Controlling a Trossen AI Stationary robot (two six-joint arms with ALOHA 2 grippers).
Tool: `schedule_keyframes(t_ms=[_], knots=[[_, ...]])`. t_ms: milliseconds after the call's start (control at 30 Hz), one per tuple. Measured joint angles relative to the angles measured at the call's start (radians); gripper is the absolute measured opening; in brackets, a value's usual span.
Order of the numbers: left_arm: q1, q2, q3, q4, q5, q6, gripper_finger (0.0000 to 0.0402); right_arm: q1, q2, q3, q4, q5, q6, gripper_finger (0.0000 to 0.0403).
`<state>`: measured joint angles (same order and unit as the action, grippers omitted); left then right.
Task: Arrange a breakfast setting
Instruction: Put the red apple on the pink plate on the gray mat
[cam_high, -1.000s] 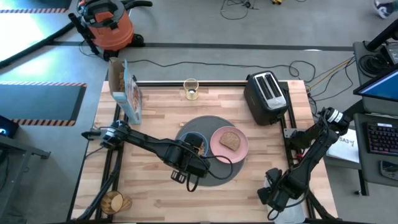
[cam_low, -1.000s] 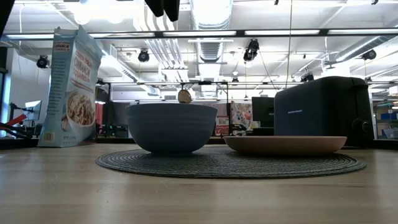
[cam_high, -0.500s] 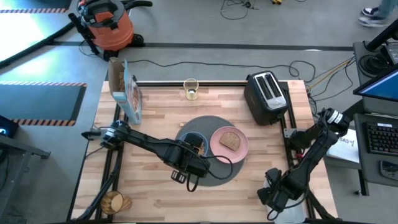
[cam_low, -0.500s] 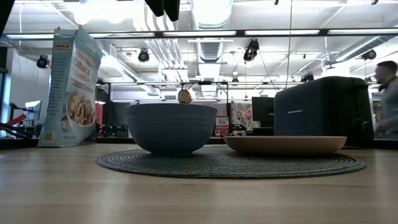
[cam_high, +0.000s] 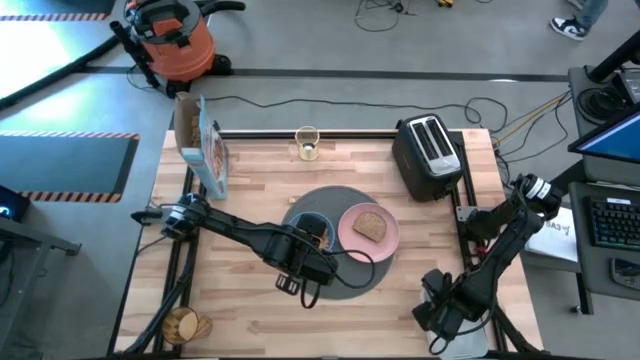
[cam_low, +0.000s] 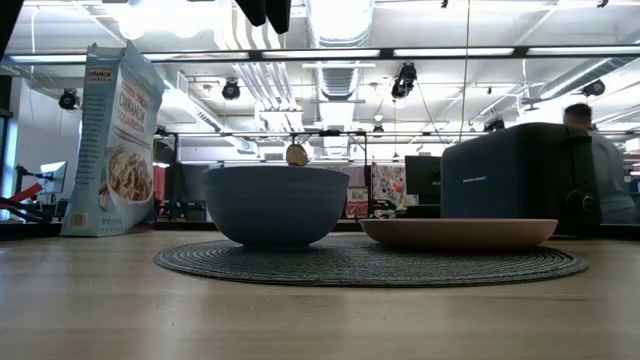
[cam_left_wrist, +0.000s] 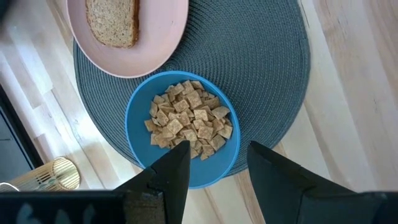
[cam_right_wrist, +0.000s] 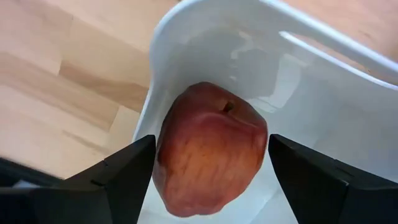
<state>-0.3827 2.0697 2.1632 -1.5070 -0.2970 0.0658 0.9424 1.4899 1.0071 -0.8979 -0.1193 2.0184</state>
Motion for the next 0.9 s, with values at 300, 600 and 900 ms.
schedule_keyframes(t_ms=[300, 600, 900], knots=[[0.0, 0.0, 0.0, 0.006, 0.0, -0.001, 0.0142, 0.0, -0.001, 0.023, -0.002, -0.001, -0.108, 0.0303], [0.0, 0.0, 0.0, 0.013, 0.0, -0.001, 0.0142, 0.0, -0.001, 0.049, -0.003, 0.013, -0.094, 0.0304], [0.0, 0.0, 0.0, 0.012, 0.0, -0.001, 0.0142, 0.0, 0.0, 0.045, -0.003, -0.012, -0.044, 0.0304]])
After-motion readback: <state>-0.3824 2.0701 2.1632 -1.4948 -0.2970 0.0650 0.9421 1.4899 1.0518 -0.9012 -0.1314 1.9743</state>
